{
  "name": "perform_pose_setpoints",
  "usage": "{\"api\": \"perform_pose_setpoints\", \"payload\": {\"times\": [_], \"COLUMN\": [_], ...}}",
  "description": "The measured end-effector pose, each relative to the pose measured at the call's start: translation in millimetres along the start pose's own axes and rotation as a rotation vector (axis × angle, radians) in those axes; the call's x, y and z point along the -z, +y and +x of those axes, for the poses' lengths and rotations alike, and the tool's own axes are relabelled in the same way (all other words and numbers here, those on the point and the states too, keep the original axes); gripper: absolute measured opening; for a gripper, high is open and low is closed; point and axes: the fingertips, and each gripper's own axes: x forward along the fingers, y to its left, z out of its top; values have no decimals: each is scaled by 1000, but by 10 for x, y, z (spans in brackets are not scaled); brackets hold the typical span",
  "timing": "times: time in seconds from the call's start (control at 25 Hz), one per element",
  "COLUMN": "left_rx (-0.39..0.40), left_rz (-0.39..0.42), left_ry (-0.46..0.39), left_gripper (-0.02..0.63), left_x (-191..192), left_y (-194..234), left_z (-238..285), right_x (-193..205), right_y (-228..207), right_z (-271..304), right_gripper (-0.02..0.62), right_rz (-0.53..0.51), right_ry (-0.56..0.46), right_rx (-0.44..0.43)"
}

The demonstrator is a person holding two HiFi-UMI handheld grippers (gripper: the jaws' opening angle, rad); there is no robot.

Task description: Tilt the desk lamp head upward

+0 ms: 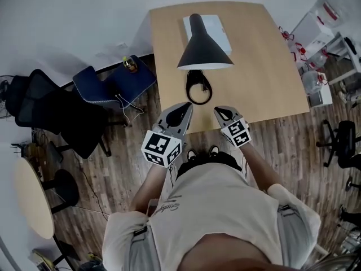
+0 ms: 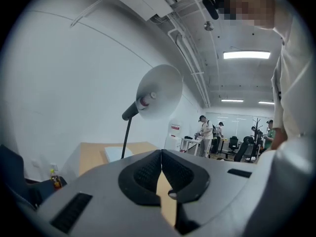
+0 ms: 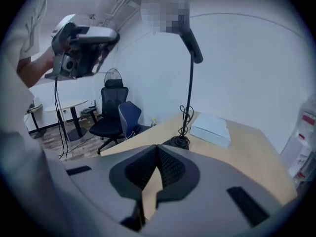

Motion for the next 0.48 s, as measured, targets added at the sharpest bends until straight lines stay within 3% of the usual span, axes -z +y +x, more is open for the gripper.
{"api": "perform_pose_setpoints", "payload": {"times": [0.24, 0.48], "left_rx": [-39, -66], "left_rz": [7, 33], "left_ry": [48, 33], "left_gripper": [15, 15], "left_x": [231, 136], "left_y": [-19, -48], "left_z": [72, 171], "right_x": [-528, -983], "right_y": [35, -132], "right_z": [-387, -771], "right_gripper": [-5, -5], "right_rz": [-19, -62], "right_ry": [-133, -254], "right_rx": [-16, -8]}}
